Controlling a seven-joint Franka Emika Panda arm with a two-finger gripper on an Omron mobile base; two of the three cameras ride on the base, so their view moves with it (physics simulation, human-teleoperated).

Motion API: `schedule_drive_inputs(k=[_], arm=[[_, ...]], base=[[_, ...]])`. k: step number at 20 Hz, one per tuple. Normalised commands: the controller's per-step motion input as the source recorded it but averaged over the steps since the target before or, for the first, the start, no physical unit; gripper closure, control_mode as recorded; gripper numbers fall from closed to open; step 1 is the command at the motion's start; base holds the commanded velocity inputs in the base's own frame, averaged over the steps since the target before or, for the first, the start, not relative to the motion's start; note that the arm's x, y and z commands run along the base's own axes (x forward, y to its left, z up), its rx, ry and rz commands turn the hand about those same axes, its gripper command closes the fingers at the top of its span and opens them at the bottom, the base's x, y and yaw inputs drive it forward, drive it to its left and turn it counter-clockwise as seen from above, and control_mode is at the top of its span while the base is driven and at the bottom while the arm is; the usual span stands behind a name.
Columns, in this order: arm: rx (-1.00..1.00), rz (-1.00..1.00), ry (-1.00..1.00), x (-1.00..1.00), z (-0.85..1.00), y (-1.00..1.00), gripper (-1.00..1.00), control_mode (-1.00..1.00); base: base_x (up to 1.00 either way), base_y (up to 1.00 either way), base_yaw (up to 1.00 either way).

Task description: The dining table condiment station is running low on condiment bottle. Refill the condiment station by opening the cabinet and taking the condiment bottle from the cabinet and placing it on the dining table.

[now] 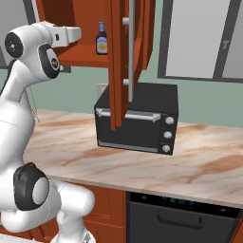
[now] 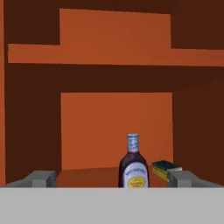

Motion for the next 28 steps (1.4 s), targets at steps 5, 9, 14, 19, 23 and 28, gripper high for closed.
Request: schedule_drive_inputs(k=[5, 9, 14, 19, 23, 28], arm=[[0.0, 0.04, 0.0, 0.27, 0.0, -0.26, -1.0, -1.0], [0.0, 0.0, 0.11, 0.47, 0.0, -0.23, -1.0, -1.0], [0.0, 0.0, 0.16, 0.6, 0.0, -0.18, -1.0, -1.0], [0.0, 0.0, 0.01, 0.65, 0.0, -0.22, -1.0, -1.0], [0.0, 0.0, 0.0, 0.41, -0.06, -0.09, -1.0, -1.0], [0.0, 0.0, 0.0, 0.29, -0.11, 0.0, -1.0, -1.0]], base=[[0.0, 0.0, 0.0], [0.0, 0.0, 0.0], [0.0, 0.0, 0.0], [0.0, 0.0, 0.0], [0.0, 0.0, 0.0], [0.0, 0.0, 0.0]])
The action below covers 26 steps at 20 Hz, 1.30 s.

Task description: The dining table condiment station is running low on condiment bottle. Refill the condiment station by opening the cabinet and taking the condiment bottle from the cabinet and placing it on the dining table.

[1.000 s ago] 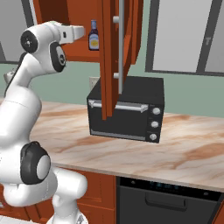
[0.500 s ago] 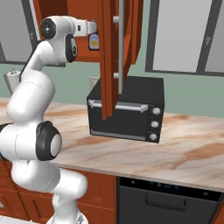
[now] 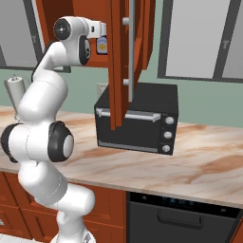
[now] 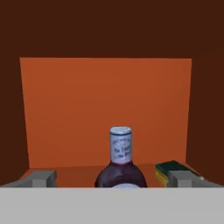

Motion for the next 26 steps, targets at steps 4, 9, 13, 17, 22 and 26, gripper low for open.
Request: schedule_drive_inputs(k=[4, 9, 13, 17, 22, 26], arm=[[0.0, 0.0, 0.0, 0.42, 0.0, -0.09, -1.0, -1.0], [0.0, 0.0, 0.0, 0.4, 0.0, -0.12, -1.0, -1.0], [0.0, 0.0, 0.0, 0.36, 0.0, -0.11, -1.0, -1.0], [0.0, 0.0, 0.0, 0.34, -0.02, -0.06, -1.0, -1.0], [0.0, 0.0, 0.02, 0.25, -0.15, -0.01, 1.0, -1.0], [0.0, 0.0, 0.01, 0.19, -0.08, 0.0, 1.0, -1.0]], base=[[0.0, 0.0, 0.0], [0.0, 0.0, 0.0], [0.0, 0.0, 0.0], [0.0, 0.0, 0.0], [0.0, 0.0, 0.0], [0.0, 0.0, 0.0]])
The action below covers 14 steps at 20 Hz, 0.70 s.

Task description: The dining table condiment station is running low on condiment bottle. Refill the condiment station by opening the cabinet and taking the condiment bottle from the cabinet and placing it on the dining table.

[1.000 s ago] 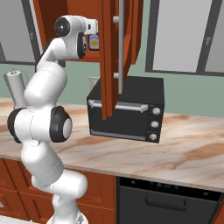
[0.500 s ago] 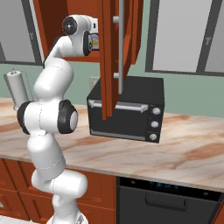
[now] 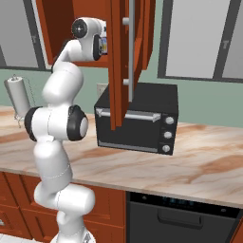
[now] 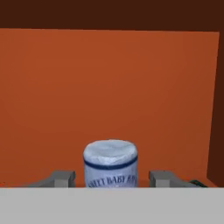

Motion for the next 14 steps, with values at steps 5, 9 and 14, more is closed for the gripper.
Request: schedule_drive_inputs(k=[5, 9, 14], arm=[[0.0, 0.0, 0.0, 0.09, 0.0, 0.0, 1.0, -1.0], [0.0, 0.0, 0.0, 0.0, -0.03, 0.0, 1.0, -1.0], [0.0, 0.02, -0.01, -0.47, -0.06, 0.11, 1.0, -1.0]], base=[[0.0, 0.0, 0.0], [0.0, 0.0, 0.0], [0.0, 0.0, 0.0]])
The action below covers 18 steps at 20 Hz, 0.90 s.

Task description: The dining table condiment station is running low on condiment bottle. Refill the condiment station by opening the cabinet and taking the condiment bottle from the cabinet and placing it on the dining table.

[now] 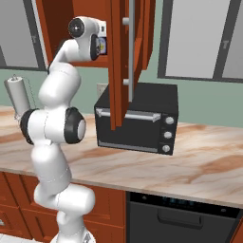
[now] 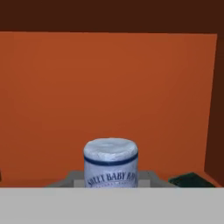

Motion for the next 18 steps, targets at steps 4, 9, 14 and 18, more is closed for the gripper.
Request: schedule_drive_inputs(k=[4, 9, 14, 18], arm=[[-0.01, 0.1, 0.0, -0.99, 0.0, 0.41, 1.0, -1.0], [-0.01, 0.12, -0.1, -1.0, 0.0, 0.04, 1.0, -1.0], [-0.02, 0.13, -0.12, -1.0, 0.0, 0.0, 1.0, -1.0], [-0.02, 0.15, -0.02, -1.0, 0.0, 0.0, 1.0, -1.0]], base=[[0.0, 0.0, 0.0], [0.0, 0.0, 0.0], [0.0, 0.0, 0.0], [0.0, 0.0, 0.0]])
